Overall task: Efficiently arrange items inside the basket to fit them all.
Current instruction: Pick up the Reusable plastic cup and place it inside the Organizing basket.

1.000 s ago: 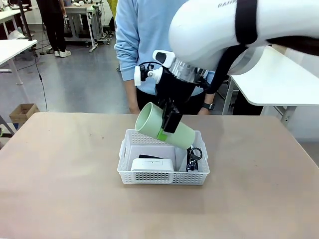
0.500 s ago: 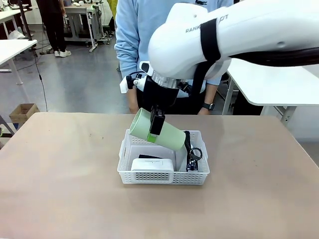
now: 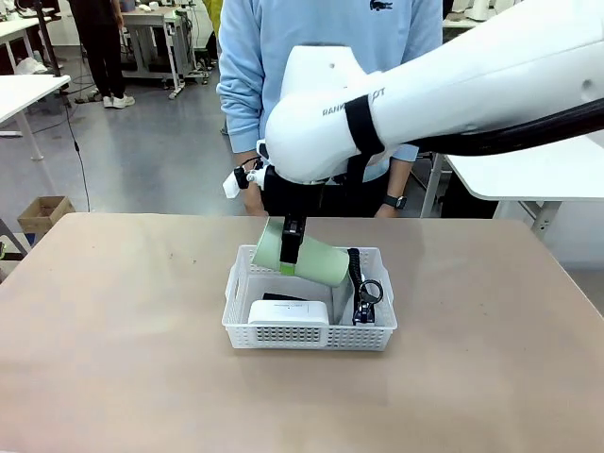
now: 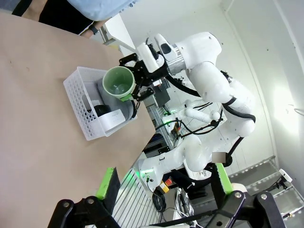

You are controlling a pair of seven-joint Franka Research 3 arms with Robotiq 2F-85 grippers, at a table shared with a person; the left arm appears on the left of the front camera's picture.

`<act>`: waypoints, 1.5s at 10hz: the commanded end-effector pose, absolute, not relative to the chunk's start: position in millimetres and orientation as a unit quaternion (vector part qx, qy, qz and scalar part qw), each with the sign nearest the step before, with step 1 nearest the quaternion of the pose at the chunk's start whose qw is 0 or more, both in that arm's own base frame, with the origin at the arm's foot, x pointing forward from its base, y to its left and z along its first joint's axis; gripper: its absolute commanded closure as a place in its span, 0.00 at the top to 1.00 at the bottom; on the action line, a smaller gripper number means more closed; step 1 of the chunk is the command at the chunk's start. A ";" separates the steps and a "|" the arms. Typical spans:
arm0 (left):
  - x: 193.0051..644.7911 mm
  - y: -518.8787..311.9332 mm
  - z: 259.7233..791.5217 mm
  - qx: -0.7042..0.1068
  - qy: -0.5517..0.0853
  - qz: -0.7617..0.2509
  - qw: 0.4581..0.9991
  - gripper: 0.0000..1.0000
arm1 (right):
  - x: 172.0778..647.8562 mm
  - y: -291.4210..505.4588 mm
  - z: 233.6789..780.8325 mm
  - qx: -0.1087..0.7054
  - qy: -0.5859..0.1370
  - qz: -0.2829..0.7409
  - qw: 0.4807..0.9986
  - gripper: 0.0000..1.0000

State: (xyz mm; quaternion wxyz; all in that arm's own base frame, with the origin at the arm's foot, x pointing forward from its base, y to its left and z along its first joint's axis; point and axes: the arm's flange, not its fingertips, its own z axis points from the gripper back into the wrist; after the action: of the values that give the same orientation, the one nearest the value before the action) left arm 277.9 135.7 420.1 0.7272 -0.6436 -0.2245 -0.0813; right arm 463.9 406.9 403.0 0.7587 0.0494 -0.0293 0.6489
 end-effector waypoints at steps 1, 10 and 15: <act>275.2 137.0 422.7 -0.647 -0.220 -0.083 0.725 1.00 | 467.1 423.9 394.4 0.030 -0.024 0.653 0.756 0.89; 275.2 137.0 422.7 -0.647 -0.220 -0.083 0.725 1.00 | 475.6 443.2 357.1 -0.028 -0.005 0.662 0.749 0.89; 275.2 137.0 422.7 -0.647 -0.220 -0.083 0.725 1.00 | 478.6 442.5 354.3 -0.026 -0.008 0.666 0.746 0.89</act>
State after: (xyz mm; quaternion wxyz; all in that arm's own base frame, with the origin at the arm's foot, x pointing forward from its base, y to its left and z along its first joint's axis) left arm 277.9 135.7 420.1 0.7272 -0.6436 -0.2245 -0.0813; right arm 477.1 437.0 350.6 0.7386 -0.0100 -0.0018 0.6740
